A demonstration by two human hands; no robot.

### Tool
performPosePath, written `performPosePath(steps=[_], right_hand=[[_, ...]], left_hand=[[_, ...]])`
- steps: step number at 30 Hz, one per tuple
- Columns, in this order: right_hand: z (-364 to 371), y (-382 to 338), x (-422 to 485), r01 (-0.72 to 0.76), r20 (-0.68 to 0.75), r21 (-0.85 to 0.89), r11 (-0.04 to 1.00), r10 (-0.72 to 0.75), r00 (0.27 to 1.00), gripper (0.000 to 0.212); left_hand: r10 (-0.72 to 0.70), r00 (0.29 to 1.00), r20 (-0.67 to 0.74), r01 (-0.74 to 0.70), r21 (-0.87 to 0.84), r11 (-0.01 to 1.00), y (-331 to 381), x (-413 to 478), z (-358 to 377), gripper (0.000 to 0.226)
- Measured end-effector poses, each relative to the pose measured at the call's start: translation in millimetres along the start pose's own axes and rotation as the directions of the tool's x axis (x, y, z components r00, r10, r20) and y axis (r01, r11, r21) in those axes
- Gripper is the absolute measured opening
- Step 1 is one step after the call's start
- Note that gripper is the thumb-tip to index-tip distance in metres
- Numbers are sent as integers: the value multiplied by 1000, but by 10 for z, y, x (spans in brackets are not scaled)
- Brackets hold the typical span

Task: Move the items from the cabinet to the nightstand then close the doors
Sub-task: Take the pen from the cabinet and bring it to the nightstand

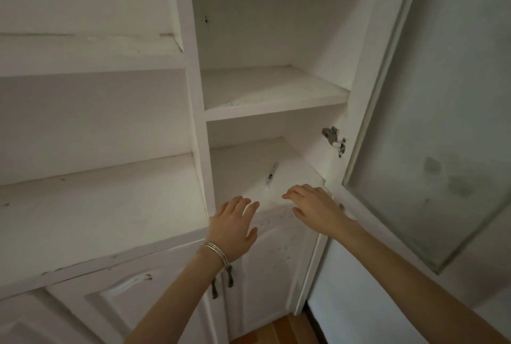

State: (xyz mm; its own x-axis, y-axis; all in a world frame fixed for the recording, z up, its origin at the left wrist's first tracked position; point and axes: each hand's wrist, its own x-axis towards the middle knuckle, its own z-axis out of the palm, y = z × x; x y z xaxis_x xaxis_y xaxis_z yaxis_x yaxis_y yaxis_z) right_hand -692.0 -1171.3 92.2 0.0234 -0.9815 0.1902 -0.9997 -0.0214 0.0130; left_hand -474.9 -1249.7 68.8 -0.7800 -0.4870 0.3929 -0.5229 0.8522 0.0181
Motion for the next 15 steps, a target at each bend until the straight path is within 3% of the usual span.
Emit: performPosePath(steps=[8,15], right_hand=[[393,486,800,105,1,32,994,-106,994,39],[770,700,1356,201,14,122,972,-204,979,44]], left_hand=[[-74,991,108,69,51,996,-135,391,628,65],[-127,989,75,124,41,991,-279,547,962,72]])
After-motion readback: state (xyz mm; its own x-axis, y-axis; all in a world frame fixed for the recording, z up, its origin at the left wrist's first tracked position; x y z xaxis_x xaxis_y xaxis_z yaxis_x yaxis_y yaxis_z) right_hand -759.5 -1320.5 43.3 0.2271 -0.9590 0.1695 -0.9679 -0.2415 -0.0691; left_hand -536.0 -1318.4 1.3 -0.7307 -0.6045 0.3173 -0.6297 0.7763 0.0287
